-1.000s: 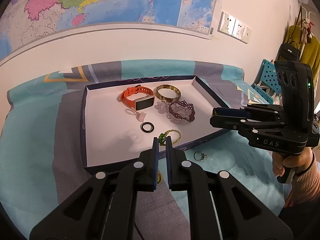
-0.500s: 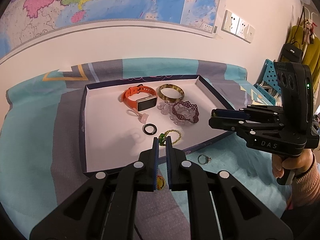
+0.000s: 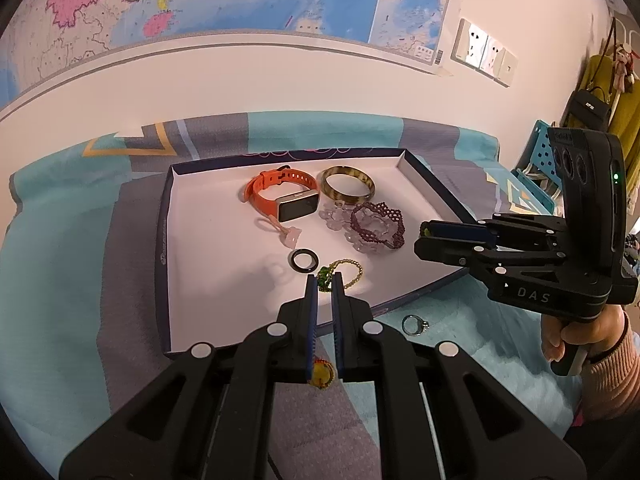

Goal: Organize jewelry
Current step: 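Lower and open the right gripper to drop the green-bead ring while the left gripper releases the gold ring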

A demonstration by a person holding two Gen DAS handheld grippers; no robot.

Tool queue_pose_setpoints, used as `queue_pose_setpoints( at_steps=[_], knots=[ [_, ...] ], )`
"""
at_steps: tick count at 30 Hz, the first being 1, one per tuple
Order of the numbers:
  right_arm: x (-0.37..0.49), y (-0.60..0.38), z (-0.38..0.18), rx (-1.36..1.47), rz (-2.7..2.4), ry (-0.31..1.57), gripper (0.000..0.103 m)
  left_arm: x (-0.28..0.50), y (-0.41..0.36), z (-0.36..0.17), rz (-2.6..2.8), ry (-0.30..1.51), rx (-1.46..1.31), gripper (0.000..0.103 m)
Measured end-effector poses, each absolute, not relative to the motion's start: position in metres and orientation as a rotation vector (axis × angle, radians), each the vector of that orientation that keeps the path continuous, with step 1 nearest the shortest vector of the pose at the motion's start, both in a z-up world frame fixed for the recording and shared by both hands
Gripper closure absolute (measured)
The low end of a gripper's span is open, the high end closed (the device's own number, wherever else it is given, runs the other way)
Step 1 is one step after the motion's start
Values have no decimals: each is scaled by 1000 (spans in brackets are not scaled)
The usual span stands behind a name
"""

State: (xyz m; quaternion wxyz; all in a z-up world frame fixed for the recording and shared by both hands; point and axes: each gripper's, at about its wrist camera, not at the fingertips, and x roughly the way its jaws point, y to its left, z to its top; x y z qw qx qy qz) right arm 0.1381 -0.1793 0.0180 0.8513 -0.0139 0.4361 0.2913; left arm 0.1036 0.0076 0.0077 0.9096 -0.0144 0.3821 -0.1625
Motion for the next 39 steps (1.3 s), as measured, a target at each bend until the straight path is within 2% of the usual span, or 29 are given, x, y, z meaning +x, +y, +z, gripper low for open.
queue_pose_setpoints(
  at_steps=[39],
  knots=[
    [155,-164,1,-67,591,967,82,132,-3,-14,-305,856,-29,96]
  ],
)
